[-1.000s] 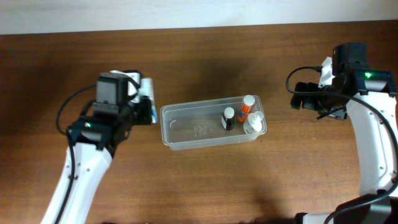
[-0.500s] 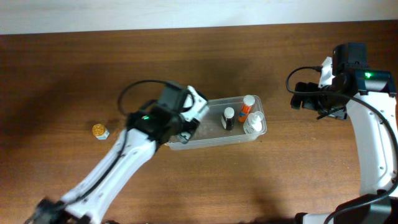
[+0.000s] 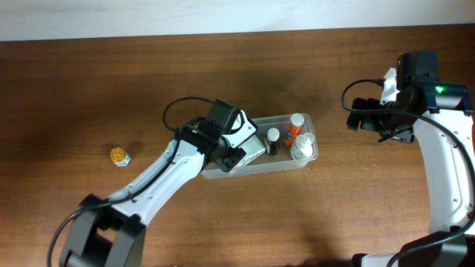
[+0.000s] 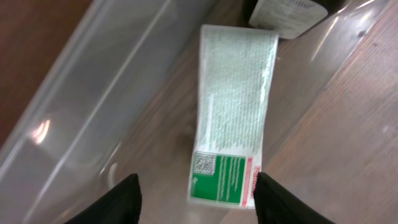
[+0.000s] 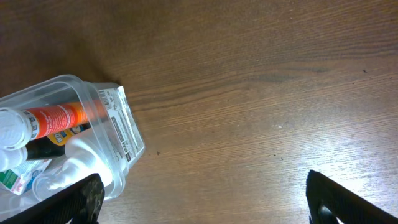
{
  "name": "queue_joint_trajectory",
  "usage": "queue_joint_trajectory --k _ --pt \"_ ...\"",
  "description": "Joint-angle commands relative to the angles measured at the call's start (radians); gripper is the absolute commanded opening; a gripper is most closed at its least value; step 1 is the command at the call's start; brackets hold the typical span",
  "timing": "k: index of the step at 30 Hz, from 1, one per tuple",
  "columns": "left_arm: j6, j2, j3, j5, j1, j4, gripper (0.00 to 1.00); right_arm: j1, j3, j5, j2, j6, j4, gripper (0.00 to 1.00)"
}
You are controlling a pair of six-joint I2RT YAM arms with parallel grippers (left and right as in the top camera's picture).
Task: Pack container
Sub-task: 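Lay the medicine box into the container and release it, then grasp the small amber jar with the left gripper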
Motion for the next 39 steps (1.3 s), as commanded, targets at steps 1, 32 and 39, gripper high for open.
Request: queue_joint_trajectory --k 1,32,39 --pt "0.002 -0.137 0.049 -0.082 0.002 -0.032 0.63 0.003 -0.006 -0.006 0.003 -0.003 0.0 0.96" --pt "-0.446 0.092 0.071 -0.116 0.781 -0.204 1.0 0.003 -0.005 -0.006 0.003 -0.004 -0.003 0.96" --pt "-0.446 0.216 0.072 -0.113 0.781 -0.132 0.99 0.003 -0.005 -0.006 0.003 -0.004 -0.003 0.96"
